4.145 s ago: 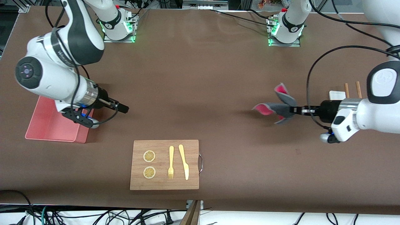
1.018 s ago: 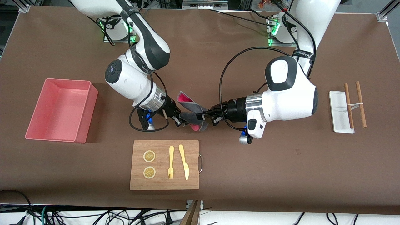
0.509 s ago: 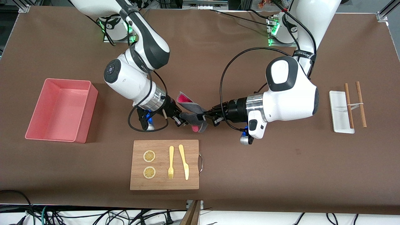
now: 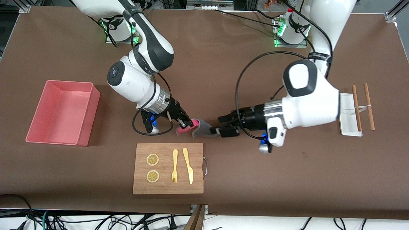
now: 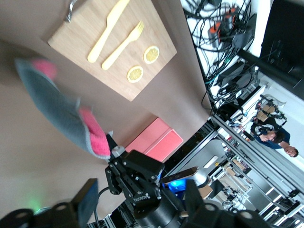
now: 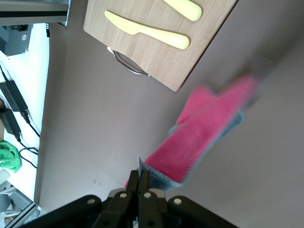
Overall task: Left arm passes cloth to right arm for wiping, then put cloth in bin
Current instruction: 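Pull the cloth toward the pink bin while the left gripper withdraws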
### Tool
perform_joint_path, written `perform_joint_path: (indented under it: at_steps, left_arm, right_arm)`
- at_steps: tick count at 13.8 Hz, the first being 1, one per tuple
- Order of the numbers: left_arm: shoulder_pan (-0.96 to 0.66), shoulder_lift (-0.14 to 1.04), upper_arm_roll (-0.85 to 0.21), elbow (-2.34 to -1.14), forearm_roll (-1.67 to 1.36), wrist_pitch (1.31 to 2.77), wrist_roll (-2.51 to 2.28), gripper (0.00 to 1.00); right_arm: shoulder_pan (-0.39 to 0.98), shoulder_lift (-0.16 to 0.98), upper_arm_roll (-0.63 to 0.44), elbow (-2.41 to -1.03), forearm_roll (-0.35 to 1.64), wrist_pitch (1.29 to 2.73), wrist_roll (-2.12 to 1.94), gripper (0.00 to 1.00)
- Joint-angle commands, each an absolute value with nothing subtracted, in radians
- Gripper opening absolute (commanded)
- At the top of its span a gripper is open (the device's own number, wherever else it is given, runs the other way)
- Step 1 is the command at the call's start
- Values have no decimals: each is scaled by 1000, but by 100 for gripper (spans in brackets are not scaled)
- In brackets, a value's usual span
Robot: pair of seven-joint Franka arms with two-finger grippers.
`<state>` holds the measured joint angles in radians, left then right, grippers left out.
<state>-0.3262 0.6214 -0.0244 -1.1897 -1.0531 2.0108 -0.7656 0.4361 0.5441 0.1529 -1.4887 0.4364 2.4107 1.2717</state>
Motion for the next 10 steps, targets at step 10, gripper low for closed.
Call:
perform_joint_path:
  at_steps: [10]
  left_arm:
    - [-123, 329, -26, -1400, -761, 1679, -741, 100]
  right_arm:
    - [511, 626, 164, -1486, 436, 1955, 1149, 0]
